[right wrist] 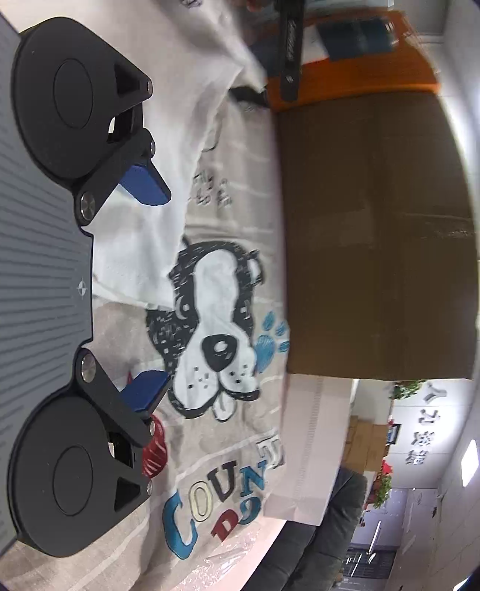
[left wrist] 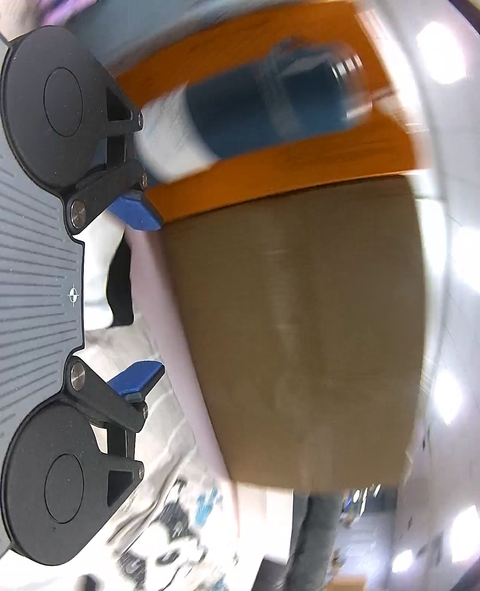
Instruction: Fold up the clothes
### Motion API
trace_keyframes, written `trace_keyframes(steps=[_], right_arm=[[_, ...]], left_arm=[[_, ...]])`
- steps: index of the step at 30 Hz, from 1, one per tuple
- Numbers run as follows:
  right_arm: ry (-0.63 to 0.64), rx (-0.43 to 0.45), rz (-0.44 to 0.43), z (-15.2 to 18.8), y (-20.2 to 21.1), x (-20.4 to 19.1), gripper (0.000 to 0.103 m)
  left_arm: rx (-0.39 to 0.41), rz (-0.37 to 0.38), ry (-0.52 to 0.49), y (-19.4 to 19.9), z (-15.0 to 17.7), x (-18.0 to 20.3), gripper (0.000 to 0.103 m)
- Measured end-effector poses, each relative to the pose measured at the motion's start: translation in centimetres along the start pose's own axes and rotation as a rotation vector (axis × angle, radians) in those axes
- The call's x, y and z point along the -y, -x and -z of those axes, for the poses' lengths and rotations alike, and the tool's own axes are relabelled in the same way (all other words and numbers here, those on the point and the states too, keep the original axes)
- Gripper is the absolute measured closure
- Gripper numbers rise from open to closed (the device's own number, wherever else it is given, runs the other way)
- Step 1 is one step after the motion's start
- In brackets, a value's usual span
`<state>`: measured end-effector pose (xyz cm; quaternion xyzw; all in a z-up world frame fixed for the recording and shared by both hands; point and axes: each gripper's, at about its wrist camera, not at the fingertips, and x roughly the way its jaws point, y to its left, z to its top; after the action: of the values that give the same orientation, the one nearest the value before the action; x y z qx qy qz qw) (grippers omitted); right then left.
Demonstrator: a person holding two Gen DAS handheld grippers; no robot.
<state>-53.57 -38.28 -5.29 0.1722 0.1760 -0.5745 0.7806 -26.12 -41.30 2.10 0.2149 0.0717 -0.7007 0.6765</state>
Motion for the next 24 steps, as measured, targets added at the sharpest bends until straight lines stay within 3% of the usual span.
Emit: trace_keyframes(steps=[2, 6, 9, 11, 18, 24], right_arm=[[-0.039, 0.082, -0.014, -0.1, 1.7, 0.4, 0.006], [-0.080, 0.193, -0.052, -0.6, 7.2, -0.2, 0.005], [-0.072, 0.275, -0.109, -0.3, 12.9, -1.1, 0.003], [-0.065, 0.316, -0.110, 0.2, 16.4, -1.6, 0.000], [-0.075, 0.458, -0.101, 3.6, 26.8, -3.1, 0.000], [-0.063, 0.530, -0.132, 5.8, 32.1, -4.0, 0.000]], left_arm=[[0.061, 0.002, -0.091, 4.9, 0.7, -0.5, 0.015], [0.167, -0.057, -0.286, 14.6, 3.9, 0.5, 0.015], [0.195, -0.101, -0.476, 23.1, 4.4, -2.8, 0.015], [0.185, -0.131, -0.557, 26.8, 4.4, -4.1, 0.015], [0.260, -0.359, -0.834, 40.6, 4.4, -8.3, 0.014], [0.292, -0.573, -0.909, 48.5, 1.3, -11.5, 0.012]])
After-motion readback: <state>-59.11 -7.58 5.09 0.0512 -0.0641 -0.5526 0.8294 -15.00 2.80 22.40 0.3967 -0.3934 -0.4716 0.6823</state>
